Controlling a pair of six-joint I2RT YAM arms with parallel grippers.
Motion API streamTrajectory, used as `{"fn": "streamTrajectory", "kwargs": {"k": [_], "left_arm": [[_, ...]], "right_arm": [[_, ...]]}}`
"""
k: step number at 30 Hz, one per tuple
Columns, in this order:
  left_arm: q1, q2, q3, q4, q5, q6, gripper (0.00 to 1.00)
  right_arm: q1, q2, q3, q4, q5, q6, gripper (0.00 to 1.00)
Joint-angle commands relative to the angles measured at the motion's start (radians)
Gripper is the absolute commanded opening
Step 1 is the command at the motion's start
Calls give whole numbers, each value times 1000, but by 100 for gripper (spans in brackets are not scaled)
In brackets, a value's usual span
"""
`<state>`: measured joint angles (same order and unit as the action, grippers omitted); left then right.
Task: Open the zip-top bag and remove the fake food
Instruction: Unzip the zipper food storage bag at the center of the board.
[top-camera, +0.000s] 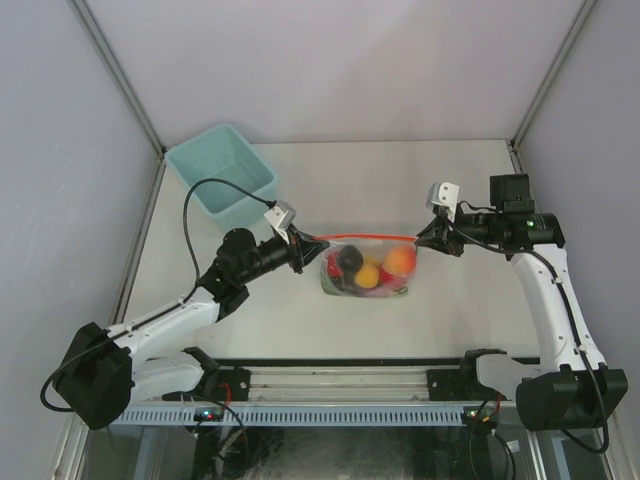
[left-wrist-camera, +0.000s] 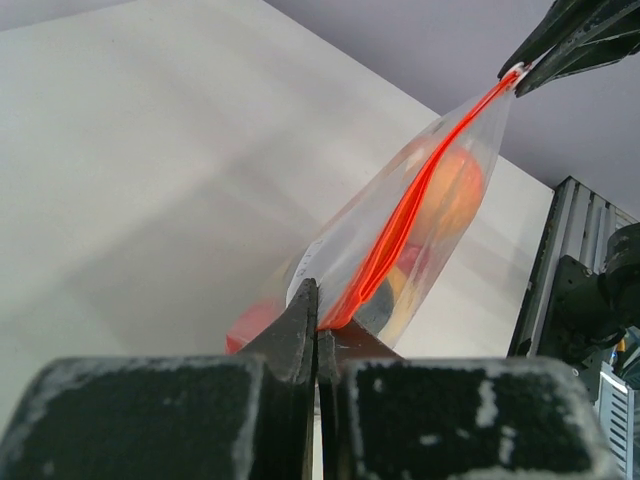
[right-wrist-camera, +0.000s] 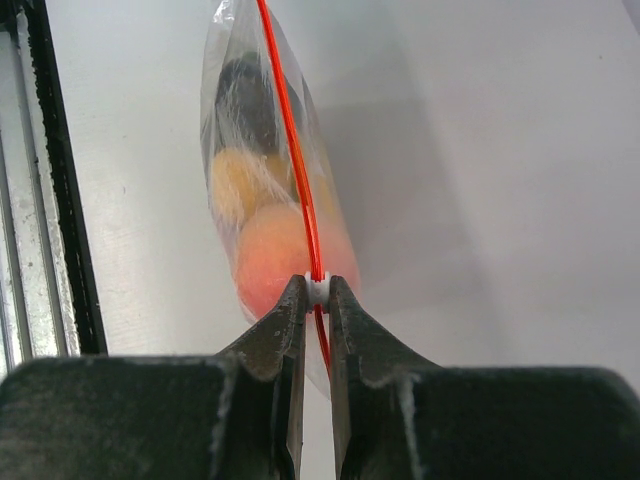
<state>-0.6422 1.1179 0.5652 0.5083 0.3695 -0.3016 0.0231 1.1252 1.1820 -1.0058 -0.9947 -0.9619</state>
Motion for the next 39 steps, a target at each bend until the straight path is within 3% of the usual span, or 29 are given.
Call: {"fn": "streamTrajectory", "kwargs": {"k": [1,31,33,37,39], "left_arm": [[24,-33,71,1,-24,34,0],[78,-51,103,-67,34,116,0],[77,-44,110,-67,75,129,0],[62,-32,117,-76,155,167,0],[35,-28,125,-109,167,217,0]], "right_arm": [[-21,-25,28,-1,7,-39,0],[-59,-7,29,-67,144,-117,0],[-51,-4,42,-96,114,-123,13],[24,-11,97,-170,-30,-122,59],[94,-19,98,-121,-89,-46,70]]}}
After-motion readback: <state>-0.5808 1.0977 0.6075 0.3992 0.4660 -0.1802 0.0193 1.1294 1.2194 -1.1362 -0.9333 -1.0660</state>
